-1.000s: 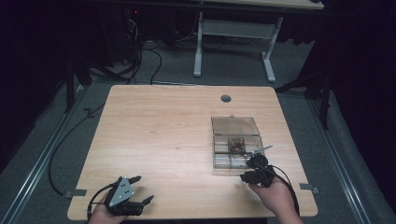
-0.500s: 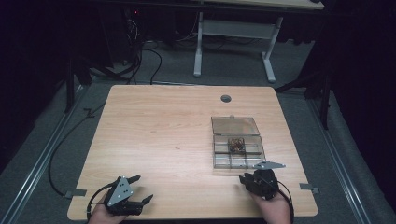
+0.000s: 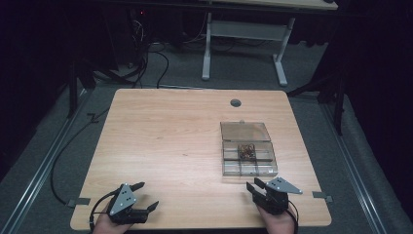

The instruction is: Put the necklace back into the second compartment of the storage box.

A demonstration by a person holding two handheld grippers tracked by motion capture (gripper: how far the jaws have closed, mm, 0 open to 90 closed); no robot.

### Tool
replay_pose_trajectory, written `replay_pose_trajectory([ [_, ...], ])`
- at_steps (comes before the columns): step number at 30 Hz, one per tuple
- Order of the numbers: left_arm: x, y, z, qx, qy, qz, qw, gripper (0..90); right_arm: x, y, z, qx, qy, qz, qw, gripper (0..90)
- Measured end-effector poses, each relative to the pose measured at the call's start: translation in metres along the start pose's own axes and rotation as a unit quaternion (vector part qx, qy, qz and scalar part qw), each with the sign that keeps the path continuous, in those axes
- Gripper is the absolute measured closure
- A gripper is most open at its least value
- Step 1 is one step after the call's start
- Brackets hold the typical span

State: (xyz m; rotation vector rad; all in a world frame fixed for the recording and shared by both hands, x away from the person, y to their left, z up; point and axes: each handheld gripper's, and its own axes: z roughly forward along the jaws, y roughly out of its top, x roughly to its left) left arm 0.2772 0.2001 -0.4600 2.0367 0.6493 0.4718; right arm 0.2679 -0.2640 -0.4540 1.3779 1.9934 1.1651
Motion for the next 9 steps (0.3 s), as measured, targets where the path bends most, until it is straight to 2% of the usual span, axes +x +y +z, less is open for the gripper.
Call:
replay_pose_trajectory([
  [4, -0.0007, 0.0004, 0.0007, 0.004, -0.001, 0.004, 1.0, 19.0, -0.0004, -0.0023, -0.0046, -0.026, -0.009, 0.007, 0.9996, 56.8],
  [9, -0.0005, 0.0008, 0.0014, 0.004, 0.003, 0.002, 1.0, 19.1, -0.0011, -0.0022, -0.0043, -0.025, -0.004, 0.008, 0.9997, 56.5],
])
